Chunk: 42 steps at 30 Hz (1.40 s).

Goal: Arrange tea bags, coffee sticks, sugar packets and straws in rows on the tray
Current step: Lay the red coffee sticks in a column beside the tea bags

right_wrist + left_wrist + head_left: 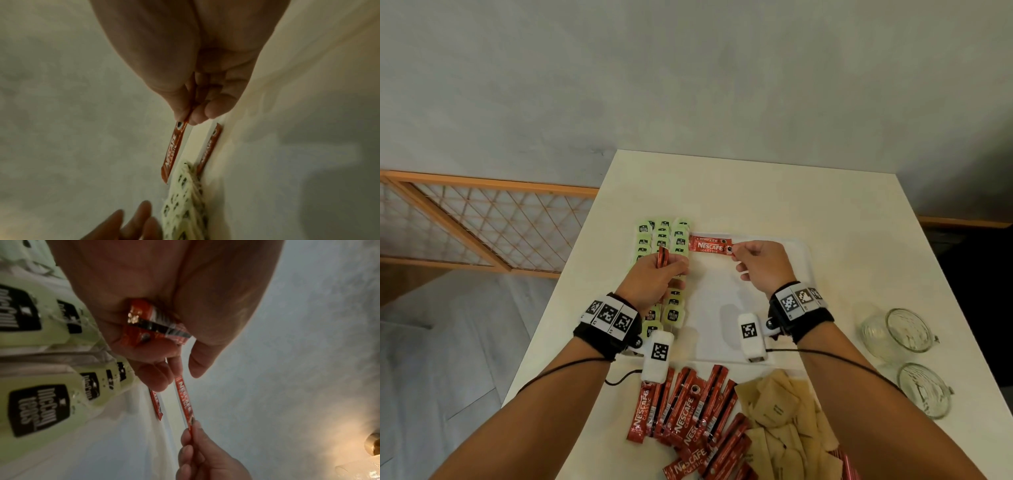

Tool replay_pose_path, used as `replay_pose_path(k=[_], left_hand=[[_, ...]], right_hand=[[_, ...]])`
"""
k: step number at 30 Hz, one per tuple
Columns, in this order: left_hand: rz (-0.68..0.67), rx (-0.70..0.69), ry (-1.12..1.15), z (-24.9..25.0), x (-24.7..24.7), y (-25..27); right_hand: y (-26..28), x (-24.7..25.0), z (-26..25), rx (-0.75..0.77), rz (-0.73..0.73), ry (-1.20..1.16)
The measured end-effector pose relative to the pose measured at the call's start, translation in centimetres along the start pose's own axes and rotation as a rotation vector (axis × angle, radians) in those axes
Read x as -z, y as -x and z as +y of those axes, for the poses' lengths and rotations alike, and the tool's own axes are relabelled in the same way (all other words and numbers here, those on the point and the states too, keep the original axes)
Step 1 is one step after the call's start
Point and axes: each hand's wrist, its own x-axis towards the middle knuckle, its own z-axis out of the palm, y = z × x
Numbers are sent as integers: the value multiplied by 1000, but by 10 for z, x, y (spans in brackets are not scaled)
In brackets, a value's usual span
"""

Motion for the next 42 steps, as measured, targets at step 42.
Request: replay_pose_path(k=[42], left_hand=[[-178, -15, 14, 2, 4, 6]], right_hand=[[-30, -17, 4, -14, 83, 268]])
